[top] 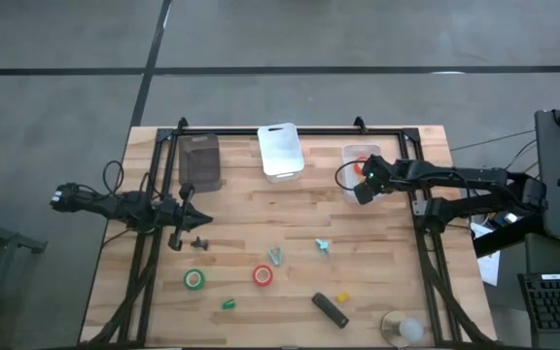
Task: Pick and place Stapler, Stapler remover, tape
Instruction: Put the yellow tape into the right white bin
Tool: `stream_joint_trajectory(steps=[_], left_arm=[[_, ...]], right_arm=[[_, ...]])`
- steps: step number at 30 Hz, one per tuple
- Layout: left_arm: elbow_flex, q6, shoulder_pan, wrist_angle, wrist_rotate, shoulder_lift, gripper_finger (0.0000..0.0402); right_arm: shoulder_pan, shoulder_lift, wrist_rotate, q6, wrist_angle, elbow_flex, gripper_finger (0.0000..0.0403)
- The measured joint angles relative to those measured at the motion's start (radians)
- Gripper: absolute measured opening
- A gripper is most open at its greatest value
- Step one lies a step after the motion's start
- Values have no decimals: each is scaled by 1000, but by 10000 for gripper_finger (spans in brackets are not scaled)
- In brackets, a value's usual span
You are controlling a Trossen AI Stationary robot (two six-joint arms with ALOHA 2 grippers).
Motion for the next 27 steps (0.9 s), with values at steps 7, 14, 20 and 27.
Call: stream_joint_trajectory(steps=[7,14,20,27], left_arm=[[0,0,0,0,0,0,10],[0,0,0,0,0,0,10],[0,0,0,0,0,0,10],[0,0,0,0,0,0,10]], right_arm=[[1,-2,-1,10,34,-33,54],[1,-1,3,10,44,-34,54],[2,-1,3,10,47,-37,54],[1,-1,-9,15,44,-38,68]])
